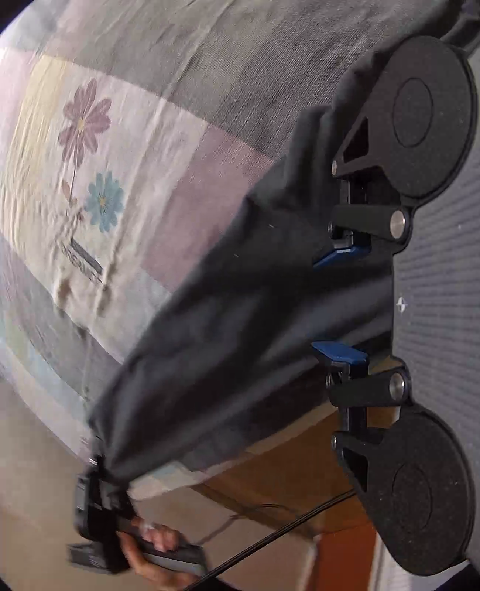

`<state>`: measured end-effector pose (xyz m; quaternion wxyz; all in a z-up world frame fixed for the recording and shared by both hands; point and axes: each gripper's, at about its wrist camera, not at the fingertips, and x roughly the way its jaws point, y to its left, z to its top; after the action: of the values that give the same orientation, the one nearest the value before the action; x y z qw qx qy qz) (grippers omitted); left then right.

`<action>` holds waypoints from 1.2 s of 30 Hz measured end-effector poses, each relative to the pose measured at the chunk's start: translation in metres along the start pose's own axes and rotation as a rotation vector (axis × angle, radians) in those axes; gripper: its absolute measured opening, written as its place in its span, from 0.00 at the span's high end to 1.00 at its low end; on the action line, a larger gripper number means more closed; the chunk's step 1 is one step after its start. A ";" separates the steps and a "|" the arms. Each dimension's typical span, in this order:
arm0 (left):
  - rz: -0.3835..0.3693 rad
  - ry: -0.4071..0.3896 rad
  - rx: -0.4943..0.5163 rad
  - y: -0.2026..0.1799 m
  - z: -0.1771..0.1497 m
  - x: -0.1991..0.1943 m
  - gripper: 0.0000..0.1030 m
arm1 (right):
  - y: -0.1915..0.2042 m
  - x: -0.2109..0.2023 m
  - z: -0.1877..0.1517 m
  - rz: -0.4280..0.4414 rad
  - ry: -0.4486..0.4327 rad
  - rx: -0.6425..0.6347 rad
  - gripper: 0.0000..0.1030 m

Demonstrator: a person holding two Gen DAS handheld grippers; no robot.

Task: Fold clothes

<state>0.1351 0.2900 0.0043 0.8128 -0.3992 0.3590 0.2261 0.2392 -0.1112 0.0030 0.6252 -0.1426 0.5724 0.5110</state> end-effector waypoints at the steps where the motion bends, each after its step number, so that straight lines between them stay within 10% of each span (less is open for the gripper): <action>1: 0.002 -0.001 0.002 0.000 0.000 0.002 0.99 | 0.011 0.003 -0.007 -0.010 0.027 -0.072 0.58; 19: 0.046 0.043 -0.004 0.003 0.006 0.033 0.99 | 0.106 0.053 -0.103 -0.328 -0.025 -0.886 0.73; 34: 0.050 0.058 -0.019 0.015 0.004 0.029 0.99 | 0.105 0.061 -0.101 -0.388 0.062 -0.822 0.81; 36: 0.050 0.057 -0.023 0.016 0.004 0.028 0.99 | 0.103 0.059 -0.098 -0.363 0.069 -0.802 0.97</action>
<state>0.1440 0.3044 -0.0231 0.7917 -0.4058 0.3892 0.2390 0.0902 -0.1128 -0.0353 0.5806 -0.4891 0.3150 0.5696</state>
